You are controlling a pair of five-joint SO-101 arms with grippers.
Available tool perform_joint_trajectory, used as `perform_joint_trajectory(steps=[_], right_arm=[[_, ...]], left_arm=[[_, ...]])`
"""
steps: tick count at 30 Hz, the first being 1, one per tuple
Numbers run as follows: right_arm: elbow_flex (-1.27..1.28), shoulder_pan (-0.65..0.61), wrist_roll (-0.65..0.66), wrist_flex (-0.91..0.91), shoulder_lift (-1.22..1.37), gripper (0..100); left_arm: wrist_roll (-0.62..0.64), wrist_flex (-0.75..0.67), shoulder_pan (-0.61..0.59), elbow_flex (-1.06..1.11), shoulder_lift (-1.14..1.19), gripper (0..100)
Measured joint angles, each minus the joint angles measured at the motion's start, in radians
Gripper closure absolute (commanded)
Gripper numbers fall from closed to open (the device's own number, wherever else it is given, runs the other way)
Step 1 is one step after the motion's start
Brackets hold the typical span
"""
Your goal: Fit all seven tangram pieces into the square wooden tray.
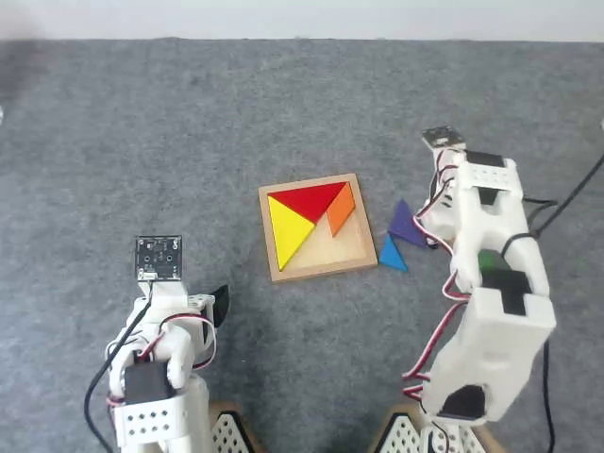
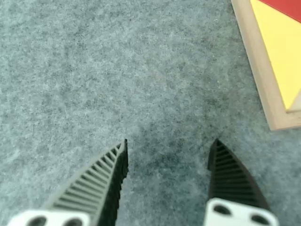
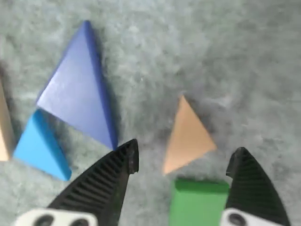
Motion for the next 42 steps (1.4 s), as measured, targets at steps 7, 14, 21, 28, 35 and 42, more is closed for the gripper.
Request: perform_joint_trajectory(steps=[7, 14, 21, 28, 35, 42], right_arm=[[-0.003, 0.011, -0.002, -0.032, 0.020, 82.3], [-0.005, 0.011, -0.021, -0.037, 0.020, 85.7], [0.003, 0.003, -0.025, -0.034, -0.028, 86.9], [0.005, -0.057, -0.025, -0.018, -0.094, 86.9], [0.005, -0.061, -0.025, -0.018, -0.141, 86.5], [0.017, -0.083, -0.012, -0.018, -0.144, 78.9]], left_arm=[[0.000, 0.000, 0.000, 0.000, 0.000, 73], [0.000, 0.000, 0.000, 0.000, 0.000, 73], [0.000, 0.000, 0.000, 0.000, 0.000, 73], [0.000, 0.000, 0.000, 0.000, 0.000, 73], [0.000, 0.000, 0.000, 0.000, 0.000, 73], [0.000, 0.000, 0.000, 0.000, 0.000, 73]])
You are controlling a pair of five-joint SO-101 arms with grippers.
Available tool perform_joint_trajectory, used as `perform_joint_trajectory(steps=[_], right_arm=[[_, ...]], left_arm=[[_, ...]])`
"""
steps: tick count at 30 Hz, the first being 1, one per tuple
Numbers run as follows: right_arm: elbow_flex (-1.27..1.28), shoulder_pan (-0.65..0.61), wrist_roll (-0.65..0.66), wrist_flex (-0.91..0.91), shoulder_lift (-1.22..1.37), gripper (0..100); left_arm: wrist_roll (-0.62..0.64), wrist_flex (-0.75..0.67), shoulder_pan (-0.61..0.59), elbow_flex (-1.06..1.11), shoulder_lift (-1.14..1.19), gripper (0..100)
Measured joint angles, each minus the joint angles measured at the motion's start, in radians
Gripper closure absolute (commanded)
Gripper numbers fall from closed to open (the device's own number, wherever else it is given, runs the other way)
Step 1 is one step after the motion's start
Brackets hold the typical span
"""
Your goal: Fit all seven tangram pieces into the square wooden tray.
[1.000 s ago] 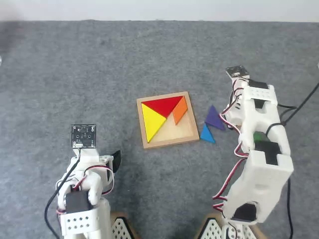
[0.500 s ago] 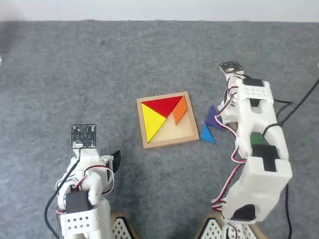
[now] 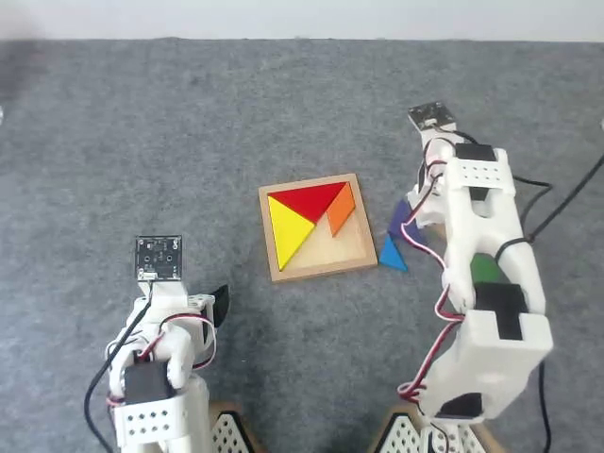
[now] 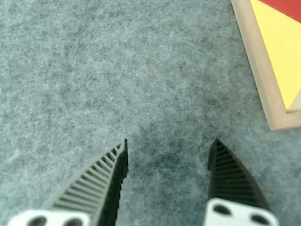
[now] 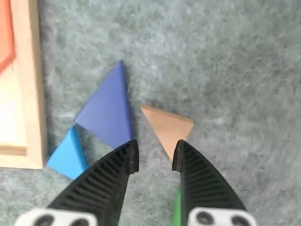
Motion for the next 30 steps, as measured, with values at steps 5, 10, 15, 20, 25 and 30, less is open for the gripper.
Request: perform_joint_trajectory(steps=[5, 10, 15, 20, 25, 30], right_arm=[[0.011, -0.015, 0.068, 0.002, 0.052, 58.2], [-0.035, -0.011, 0.163, 0.002, 0.121, 60.2], [-0.104, -0.009, 0.253, 0.002, 0.180, 60.5], [-0.127, -0.009, 0.293, 0.002, 0.204, 74.2], [-0.146, -0.009, 0.296, 0.002, 0.233, 80.4], [-0.147, -0.003, 0.278, 0.008, 0.233, 80.4]], left_arm=[[0.000, 0.000, 0.000, 0.000, 0.000, 73], [0.000, 0.000, 0.000, 0.000, 0.000, 73], [0.000, 0.000, 0.000, 0.000, 0.000, 73], [0.000, 0.000, 0.000, 0.000, 0.000, 73], [0.000, 0.000, 0.000, 0.000, 0.000, 73], [0.000, 0.000, 0.000, 0.000, 0.000, 73]])
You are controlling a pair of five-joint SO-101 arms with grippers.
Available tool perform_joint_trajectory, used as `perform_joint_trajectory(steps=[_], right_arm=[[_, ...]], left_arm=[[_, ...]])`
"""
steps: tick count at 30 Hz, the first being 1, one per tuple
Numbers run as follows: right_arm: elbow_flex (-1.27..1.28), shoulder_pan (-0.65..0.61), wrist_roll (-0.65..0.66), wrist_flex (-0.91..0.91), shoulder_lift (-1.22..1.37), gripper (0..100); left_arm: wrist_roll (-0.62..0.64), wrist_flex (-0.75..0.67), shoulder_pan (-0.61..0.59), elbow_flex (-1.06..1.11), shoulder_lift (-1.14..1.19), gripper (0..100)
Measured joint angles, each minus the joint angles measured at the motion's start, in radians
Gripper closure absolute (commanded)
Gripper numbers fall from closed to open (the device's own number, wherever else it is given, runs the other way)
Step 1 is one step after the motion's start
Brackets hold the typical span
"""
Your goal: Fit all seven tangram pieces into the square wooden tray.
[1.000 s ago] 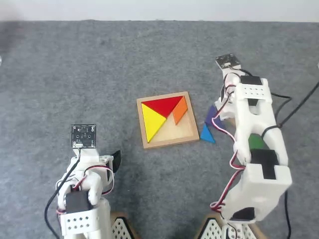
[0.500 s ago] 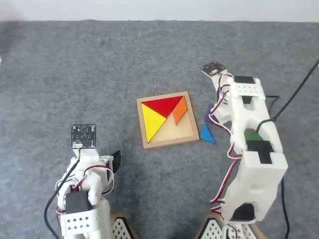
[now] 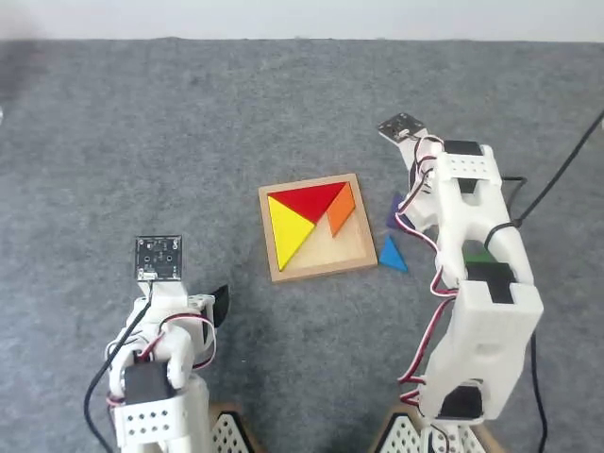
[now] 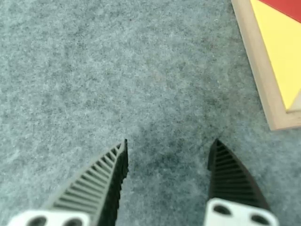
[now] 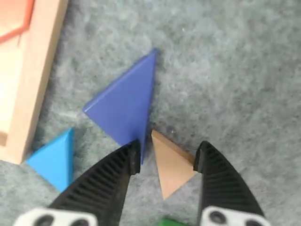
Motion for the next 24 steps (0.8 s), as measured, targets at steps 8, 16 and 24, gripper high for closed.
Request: perform_joint_trajectory(steps=[8, 16, 24], right_arm=[[0.000, 0.018, -0.063, 0.011, -0.008, 56.1], [0.158, 0.054, 0.020, 0.034, -0.133, 56.1], [0.232, 0.043, 0.046, -0.109, -0.137, 56.0]], left_arm=[[0.000, 0.000, 0.000, 0.000, 0.000, 73], [0.000, 0.000, 0.000, 0.000, 0.000, 73], [0.000, 0.000, 0.000, 0.000, 0.000, 73]])
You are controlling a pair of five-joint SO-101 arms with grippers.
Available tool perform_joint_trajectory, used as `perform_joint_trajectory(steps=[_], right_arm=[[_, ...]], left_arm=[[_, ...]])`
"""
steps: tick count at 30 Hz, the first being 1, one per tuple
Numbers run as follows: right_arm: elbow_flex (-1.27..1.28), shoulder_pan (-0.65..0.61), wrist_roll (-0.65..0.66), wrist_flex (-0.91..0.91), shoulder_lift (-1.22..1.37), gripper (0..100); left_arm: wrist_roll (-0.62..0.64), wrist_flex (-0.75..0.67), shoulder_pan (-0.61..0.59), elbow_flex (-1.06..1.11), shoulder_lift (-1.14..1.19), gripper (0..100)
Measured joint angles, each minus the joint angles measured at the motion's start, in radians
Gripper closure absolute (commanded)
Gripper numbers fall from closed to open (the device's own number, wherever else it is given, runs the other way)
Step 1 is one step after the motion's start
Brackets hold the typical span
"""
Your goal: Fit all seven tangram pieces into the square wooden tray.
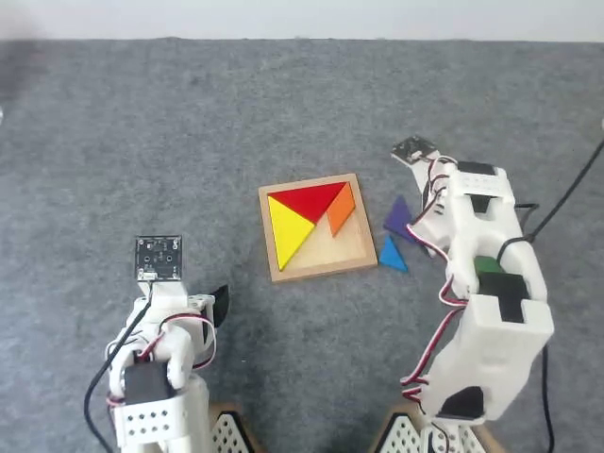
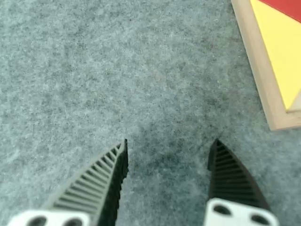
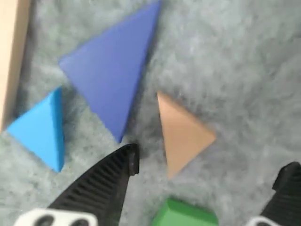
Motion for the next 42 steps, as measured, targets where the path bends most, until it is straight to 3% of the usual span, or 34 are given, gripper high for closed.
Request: perform_joint_trajectory(steps=[6, 15, 24, 32, 42], right_arm=[[-0.049, -0.025, 0.071, -0.017, 0.055, 56.9], [-0.075, -0.038, 0.178, 0.011, 0.074, 90.8], [-0.104, -0.038, 0.164, 0.025, 0.077, 91.5], [-0.112, -0.038, 0.055, 0.025, 0.072, 91.6], [-0.089, -0.103, 0.035, 0.166, -0.158, 91.6]], left_arm=[[0.000, 0.000, 0.000, 0.000, 0.000, 73], [0.000, 0.000, 0.000, 0.000, 0.000, 73], [0.000, 0.000, 0.000, 0.000, 0.000, 73], [0.000, 0.000, 0.000, 0.000, 0.000, 73], [0.000, 0.000, 0.000, 0.000, 0.000, 73]])
